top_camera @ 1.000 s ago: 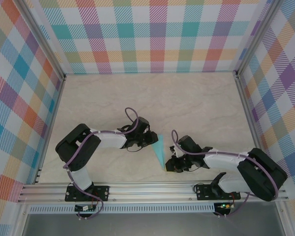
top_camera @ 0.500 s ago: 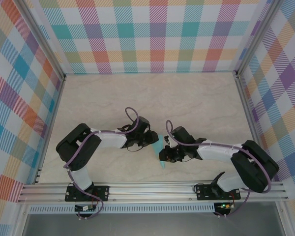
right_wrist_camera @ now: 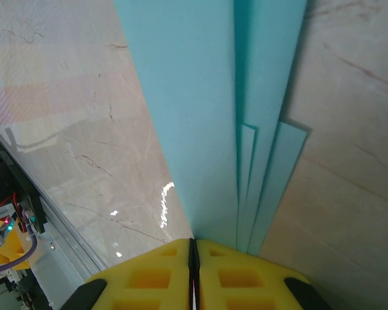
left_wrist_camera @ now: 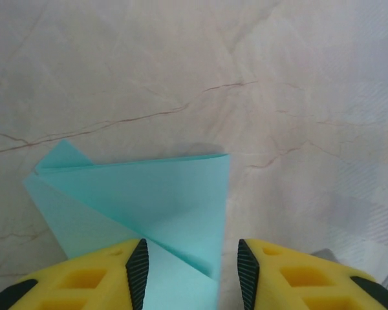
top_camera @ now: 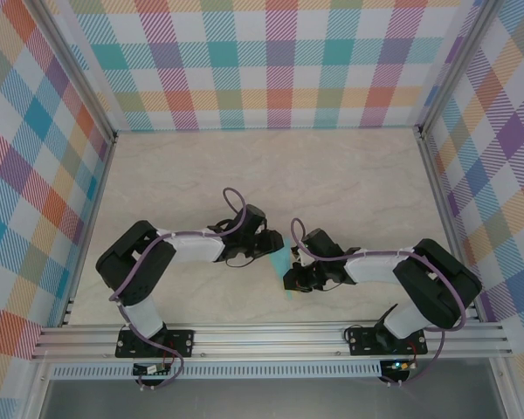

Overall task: Fold a paper plane with a square sheet of paper (pick it up from the middle)
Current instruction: Fold the wing for the fifth time at the center of the table.

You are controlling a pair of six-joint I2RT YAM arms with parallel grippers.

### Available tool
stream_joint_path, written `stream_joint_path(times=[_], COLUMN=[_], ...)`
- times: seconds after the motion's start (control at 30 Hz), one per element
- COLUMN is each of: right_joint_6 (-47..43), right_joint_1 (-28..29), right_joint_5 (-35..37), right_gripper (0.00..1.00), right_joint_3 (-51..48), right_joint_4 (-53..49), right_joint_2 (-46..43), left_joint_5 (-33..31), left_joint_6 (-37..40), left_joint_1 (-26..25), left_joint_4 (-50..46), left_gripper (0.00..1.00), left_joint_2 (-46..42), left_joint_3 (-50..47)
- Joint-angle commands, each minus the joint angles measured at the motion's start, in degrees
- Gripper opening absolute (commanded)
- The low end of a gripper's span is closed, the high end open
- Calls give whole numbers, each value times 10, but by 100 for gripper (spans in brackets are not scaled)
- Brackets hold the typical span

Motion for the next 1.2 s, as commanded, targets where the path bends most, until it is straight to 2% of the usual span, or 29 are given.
stream_joint_path(times=[0.0,0.27,0.53,0.83,0.97,1.17], right_joint_6=[-9,-10,-9,-15,-23,-32], right_joint_1=[5,6,5,4,5,4], right_joint_5=[39,39,40,38,34,29], right_gripper=[10,10,10,9,9,9], right_joint_3=[-17,-16,-20,-28,-32,-33], right_joint_4=[-37,-35,-32,-38,-39,-37], right_joint_2=[28,35,33,26,24,26], left_joint_5=[0,14,20,-26,-40,-24], left_joint_6=[13,-6,-8,-5,9,24], left_joint_1=[-9,-13,-18,-17,-2,26], left_joint_4=[-20,27,71,86,70,69], left_gripper=[44,47,46,44,44,45], left_joint_2=[-50,-67,-21,26,19,13], left_joint_3=[-1,-40,-43,-51,-52,-55])
